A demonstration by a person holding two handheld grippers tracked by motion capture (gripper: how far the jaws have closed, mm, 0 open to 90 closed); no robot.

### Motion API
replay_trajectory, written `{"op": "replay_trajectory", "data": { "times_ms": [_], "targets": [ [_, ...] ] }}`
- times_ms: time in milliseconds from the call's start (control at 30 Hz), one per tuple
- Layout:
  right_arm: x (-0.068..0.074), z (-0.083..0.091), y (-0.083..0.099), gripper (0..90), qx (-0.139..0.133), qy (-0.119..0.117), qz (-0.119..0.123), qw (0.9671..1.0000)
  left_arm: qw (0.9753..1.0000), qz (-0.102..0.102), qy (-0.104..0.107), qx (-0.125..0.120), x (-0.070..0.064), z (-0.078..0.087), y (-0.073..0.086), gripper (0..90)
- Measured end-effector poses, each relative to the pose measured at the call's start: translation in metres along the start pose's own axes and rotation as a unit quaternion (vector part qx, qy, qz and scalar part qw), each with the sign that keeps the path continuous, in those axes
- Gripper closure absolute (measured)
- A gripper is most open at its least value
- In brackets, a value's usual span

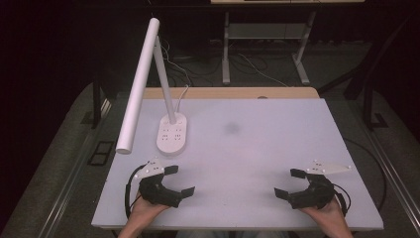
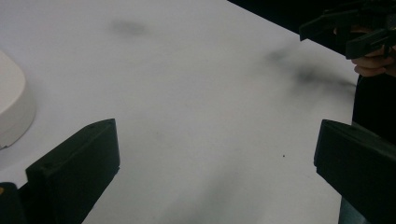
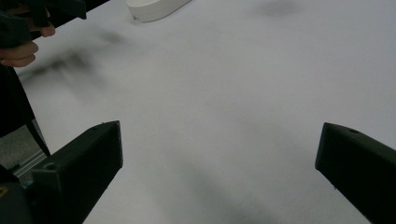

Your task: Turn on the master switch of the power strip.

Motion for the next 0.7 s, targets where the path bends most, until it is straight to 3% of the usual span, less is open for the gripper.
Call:
{"op": "replay_trajectory", "data": {
  "times_ms": [700],
  "targets": [
    [-0.0017,0.0016,0.0009,0.2,0.002,0.004,-0.002,1.0,1.0,0.004,0.008,0.002,0.0001,0.0009,-0.0011,0.0]
  ]
}}
Point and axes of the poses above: each handheld gripper's, and its own axes: z roughly backward along the jaws, y roughly out of its underside, x roughly to its left, the point moved 7 cm from there along -z, roughly forward along the jaws, and after that the axes turned 6 degrees about -x, right-handed, at the moved point
